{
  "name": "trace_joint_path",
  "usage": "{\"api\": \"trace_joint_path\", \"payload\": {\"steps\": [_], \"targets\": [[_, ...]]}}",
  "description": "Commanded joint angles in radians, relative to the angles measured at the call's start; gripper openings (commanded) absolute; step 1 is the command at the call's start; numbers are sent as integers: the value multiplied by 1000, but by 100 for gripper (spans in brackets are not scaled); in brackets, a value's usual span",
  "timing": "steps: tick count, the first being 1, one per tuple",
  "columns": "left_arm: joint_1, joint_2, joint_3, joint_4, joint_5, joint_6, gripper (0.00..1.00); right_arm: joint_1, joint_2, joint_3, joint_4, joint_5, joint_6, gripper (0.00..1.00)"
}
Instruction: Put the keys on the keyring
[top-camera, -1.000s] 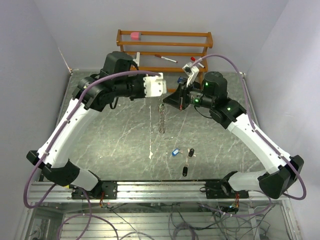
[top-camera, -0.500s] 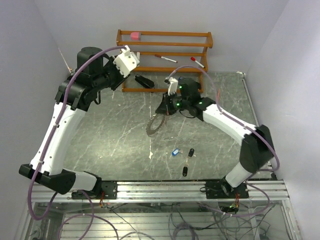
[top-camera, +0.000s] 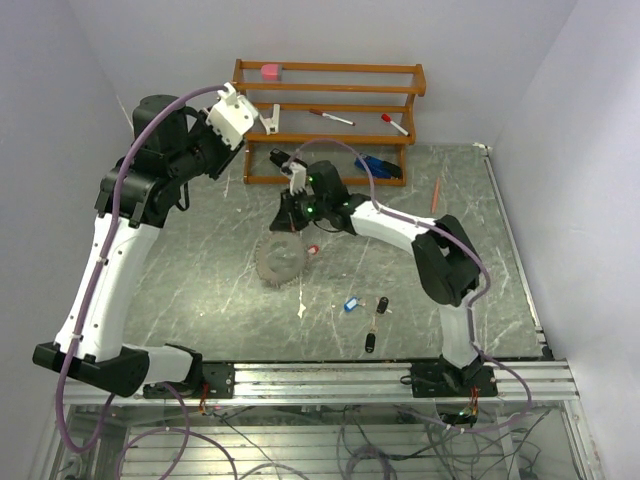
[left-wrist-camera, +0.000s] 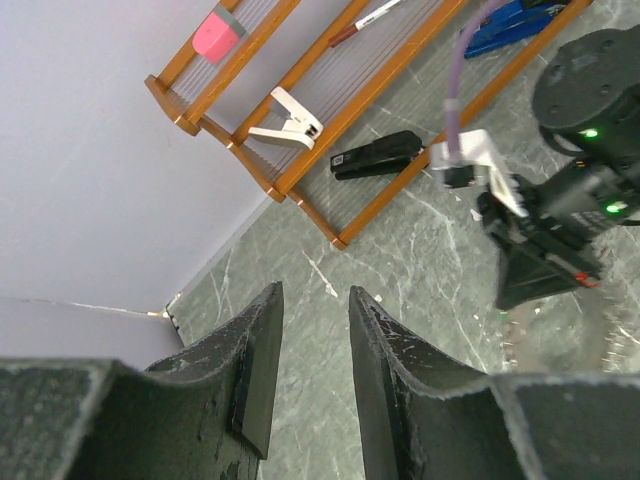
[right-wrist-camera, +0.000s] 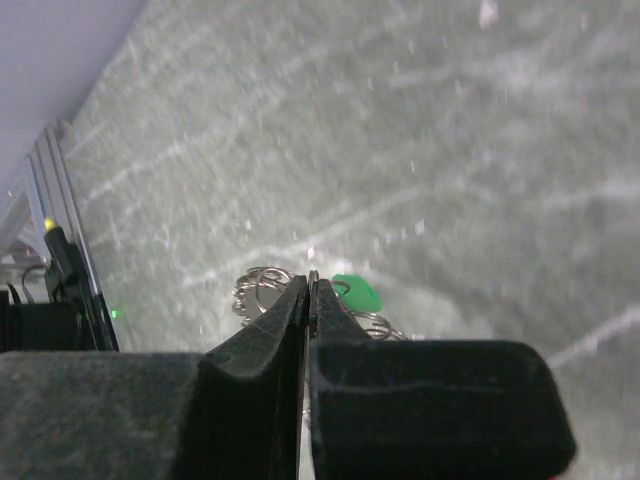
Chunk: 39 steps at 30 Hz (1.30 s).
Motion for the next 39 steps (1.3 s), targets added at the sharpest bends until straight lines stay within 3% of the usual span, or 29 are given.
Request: {"api": "trace_joint_path", "payload": {"steps": [1, 7, 12, 16, 19, 24, 26, 30, 32, 35, 39], "targets": [[20, -21, -12, 37, -6, -24, 43, 18, 99, 205, 61, -27, -1, 0], [38, -33, -27, 48, -18, -32, 43, 19, 295, 367, 251, -69, 109, 0], [53, -46, -65, 62, -14, -42, 43, 19, 549, 607, 419, -106, 261, 0], [69, -54, -91, 78, -12, -53, 43, 33, 760, 740, 714, -35, 466, 0], [80, -54, -99, 81, -6, -56, 43, 62, 855, 865, 799, 63, 477, 0], [90, -58, -122, 97, 1, -65, 43, 100, 892, 890, 957, 191, 449, 24], [95, -60, -137, 106, 9, -74, 43, 102, 897, 908, 995, 208, 459, 61], [102, -70, -163, 127, 16, -82, 43, 99, 802, 832, 1003, 214, 412, 91], [105, -75, -179, 136, 9, -82, 43, 93, 723, 742, 1004, 200, 379, 99], [110, -83, -202, 154, 1, -87, 44, 69, 583, 554, 974, 187, 335, 100], [121, -94, -224, 179, -13, -118, 46, 18, 332, 284, 773, 172, 235, 100]]}}
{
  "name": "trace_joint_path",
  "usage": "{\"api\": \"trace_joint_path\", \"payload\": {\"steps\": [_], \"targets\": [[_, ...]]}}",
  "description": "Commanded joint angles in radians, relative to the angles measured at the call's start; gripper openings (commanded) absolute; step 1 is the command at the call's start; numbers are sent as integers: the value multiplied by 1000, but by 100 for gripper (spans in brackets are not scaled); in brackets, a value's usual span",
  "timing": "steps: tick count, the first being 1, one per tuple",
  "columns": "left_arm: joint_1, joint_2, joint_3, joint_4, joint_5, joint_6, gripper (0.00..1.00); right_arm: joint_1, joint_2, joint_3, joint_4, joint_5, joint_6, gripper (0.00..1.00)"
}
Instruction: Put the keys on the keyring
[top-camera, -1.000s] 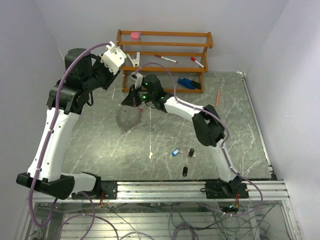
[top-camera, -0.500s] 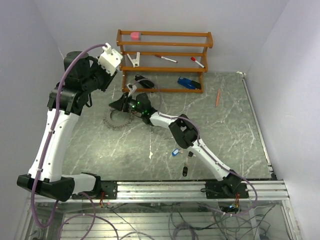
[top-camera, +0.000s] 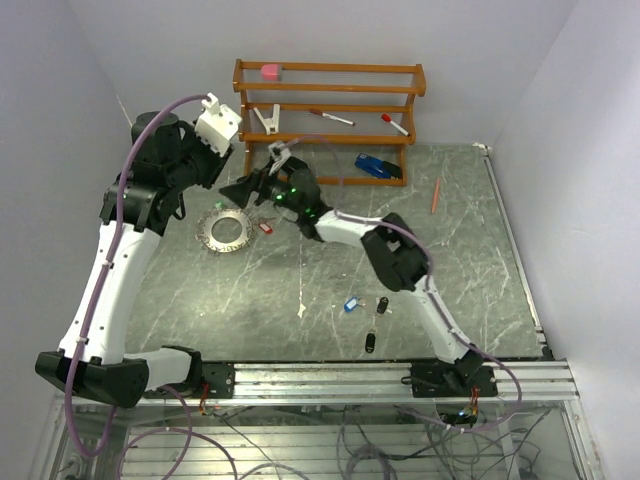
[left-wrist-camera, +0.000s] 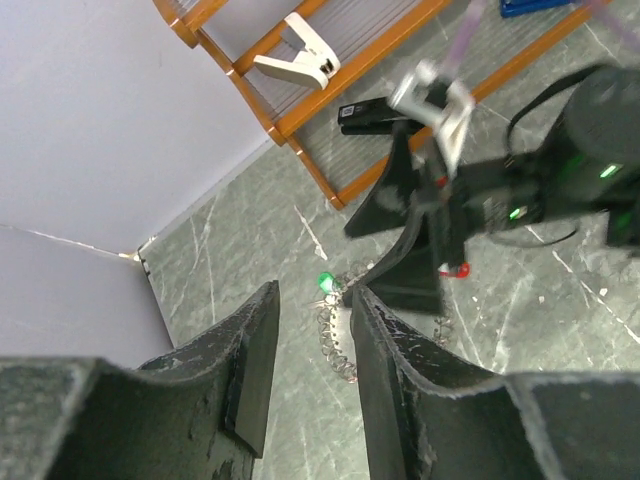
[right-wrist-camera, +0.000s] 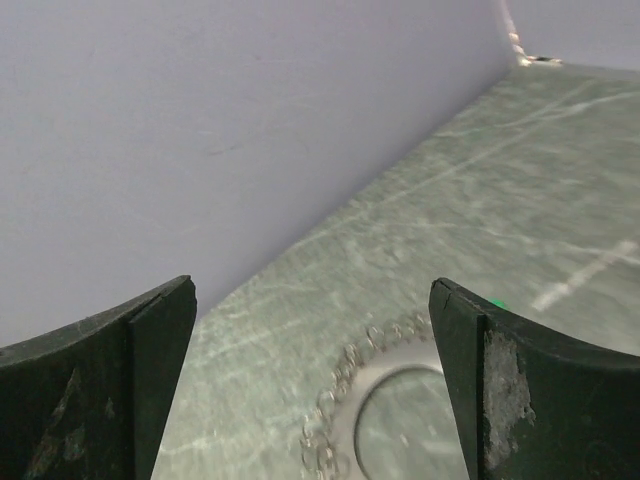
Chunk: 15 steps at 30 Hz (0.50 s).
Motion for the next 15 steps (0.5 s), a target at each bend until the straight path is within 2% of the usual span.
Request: {"api": "trace_joint_path", "payload": {"steps": [1, 3, 4, 5, 6, 7, 10, 12, 15], "targets": [[22, -35, -24, 79, -21, -53, 47, -71, -315, -237, -198, -30, -172, 100], [32, -41, -46, 104, -43, -73, 53, -108, -446, -332, -363, -61, -283, 100], [38, -42, -59, 121, -51, -90, 65, -129, -507, -384, -432, -42, -316, 100], [46, -42, -70, 128, -49, -102, 72, -137, -580, -426, -505, 14, -355, 100], [55, -43, -79, 134, -44, -115, 93, -140, -644, -463, -600, 88, -400, 100], [59, -44, -88, 142, -40, -128, 99, -139, -699, -492, -689, 153, -445, 100], [87, -45, -104, 150, -8, -161, 99, -136, -857, -607, -866, 361, -488, 100], [108, -40, -108, 151, 13, -173, 100, -136, -962, -683, -906, 458, -496, 100], [138, -46, -125, 155, 55, -193, 100, -137, -1078, -784, -941, 518, -506, 100]]}}
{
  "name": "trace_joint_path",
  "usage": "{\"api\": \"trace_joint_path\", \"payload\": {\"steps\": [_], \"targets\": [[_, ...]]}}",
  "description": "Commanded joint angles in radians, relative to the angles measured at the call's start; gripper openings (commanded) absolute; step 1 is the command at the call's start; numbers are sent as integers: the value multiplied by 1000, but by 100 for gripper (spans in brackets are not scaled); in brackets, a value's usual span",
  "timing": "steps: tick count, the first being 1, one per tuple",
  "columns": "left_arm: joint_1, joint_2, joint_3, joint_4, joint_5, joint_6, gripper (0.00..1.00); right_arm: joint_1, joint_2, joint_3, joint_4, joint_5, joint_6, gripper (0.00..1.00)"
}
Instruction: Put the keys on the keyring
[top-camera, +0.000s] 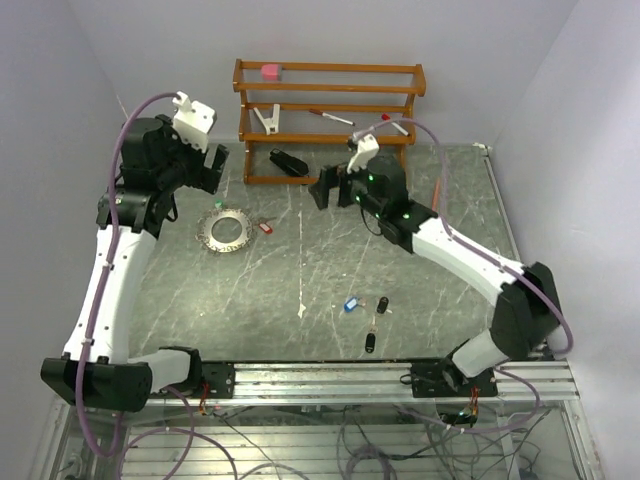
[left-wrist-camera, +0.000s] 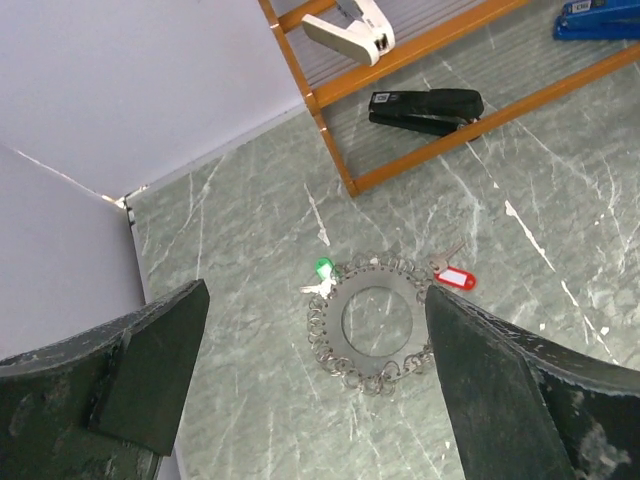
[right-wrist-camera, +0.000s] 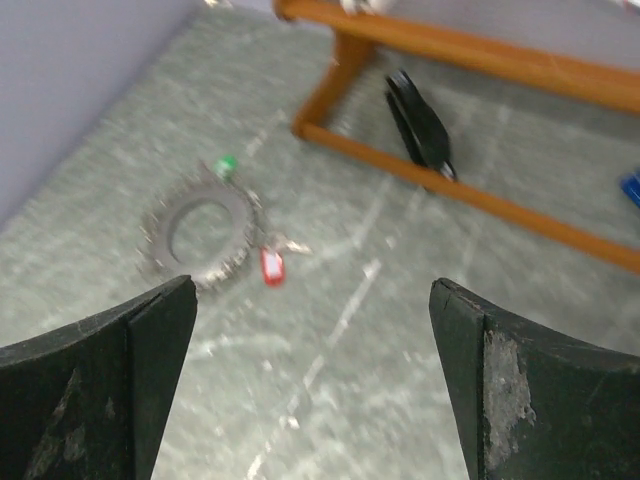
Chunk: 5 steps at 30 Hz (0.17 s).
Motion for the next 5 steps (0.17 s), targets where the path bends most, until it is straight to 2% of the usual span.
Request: {"api": "trace_joint_path", "payload": {"steps": [1, 5], "targets": [[45, -16, -26, 57, 82, -60, 100, 4, -127, -133, -200, 217, -58, 100], [88, -28, -76, 77, 135, -91, 100, 2, -206, -166, -275, 322, -2, 100]]}}
